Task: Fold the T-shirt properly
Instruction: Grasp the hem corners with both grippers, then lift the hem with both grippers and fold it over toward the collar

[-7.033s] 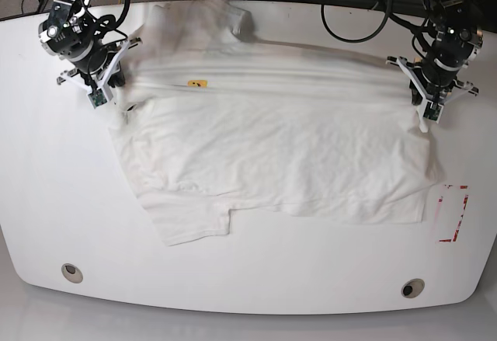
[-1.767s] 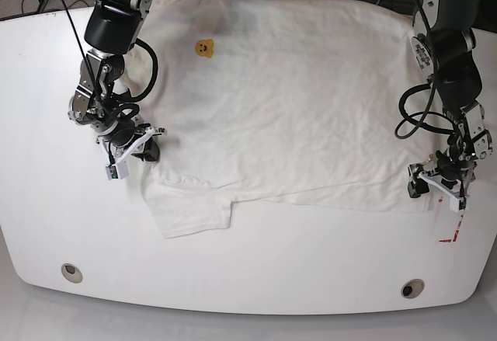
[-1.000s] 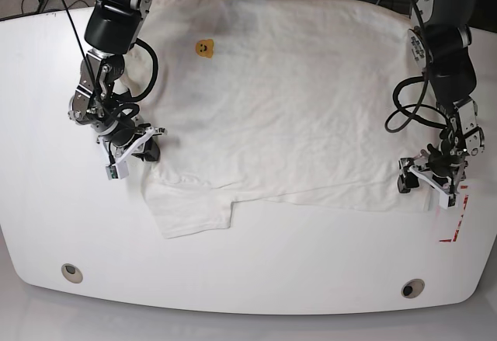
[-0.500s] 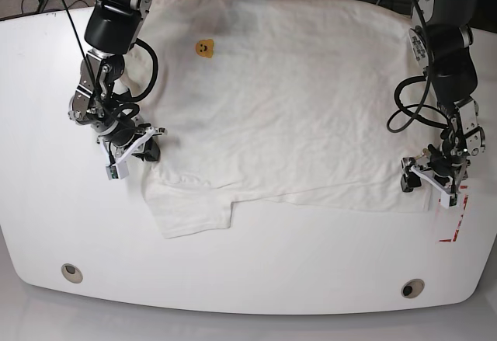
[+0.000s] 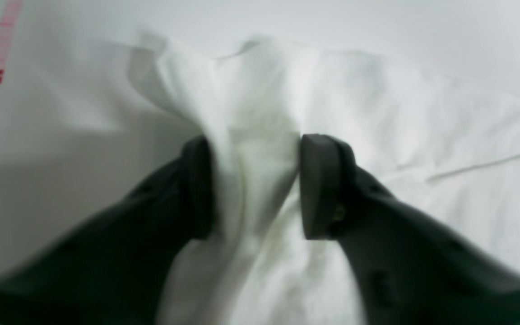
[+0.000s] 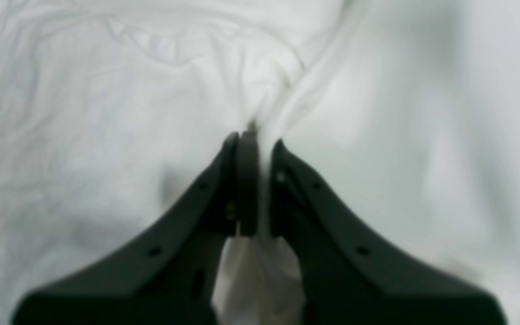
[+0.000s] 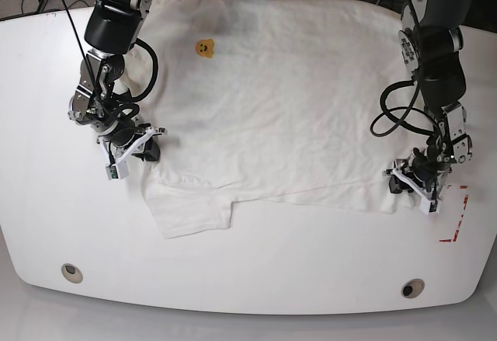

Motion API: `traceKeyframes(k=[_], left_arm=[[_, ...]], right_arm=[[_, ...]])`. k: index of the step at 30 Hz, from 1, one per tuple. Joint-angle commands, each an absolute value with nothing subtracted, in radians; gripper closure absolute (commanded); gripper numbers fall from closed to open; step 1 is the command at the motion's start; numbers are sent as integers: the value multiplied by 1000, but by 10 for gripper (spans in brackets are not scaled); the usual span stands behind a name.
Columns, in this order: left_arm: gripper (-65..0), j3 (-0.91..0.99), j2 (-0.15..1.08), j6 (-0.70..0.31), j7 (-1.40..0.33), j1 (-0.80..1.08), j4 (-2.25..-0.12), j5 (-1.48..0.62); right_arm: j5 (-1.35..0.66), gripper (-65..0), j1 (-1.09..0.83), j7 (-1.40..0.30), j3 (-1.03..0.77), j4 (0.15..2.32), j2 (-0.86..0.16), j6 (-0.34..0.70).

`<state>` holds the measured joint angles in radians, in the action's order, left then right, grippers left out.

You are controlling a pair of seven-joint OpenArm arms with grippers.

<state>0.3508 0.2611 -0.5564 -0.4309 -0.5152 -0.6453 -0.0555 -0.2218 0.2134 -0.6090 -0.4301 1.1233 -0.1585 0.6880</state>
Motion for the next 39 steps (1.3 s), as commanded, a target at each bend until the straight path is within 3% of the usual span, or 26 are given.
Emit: traceKeyframes(k=[1, 9, 27, 39], left_arm=[[-17, 348, 263, -565, -487, -521, -645, -36], [0, 352, 263, -567, -522, -522, -677, -38], [0, 377, 262, -568, -921, -421, -1283, -176], [0, 375, 226, -564, -1044, -516, -1431, -237]], right_arm=[[-225, -16, 229, -608, -429, 1141, -170, 694], [-225, -16, 223, -627, -429, 1211, -170, 694], [-225, -14, 171, -728, -429, 1483, -180, 694], [-226, -14, 272, -756, -426, 1503, -259, 697]])
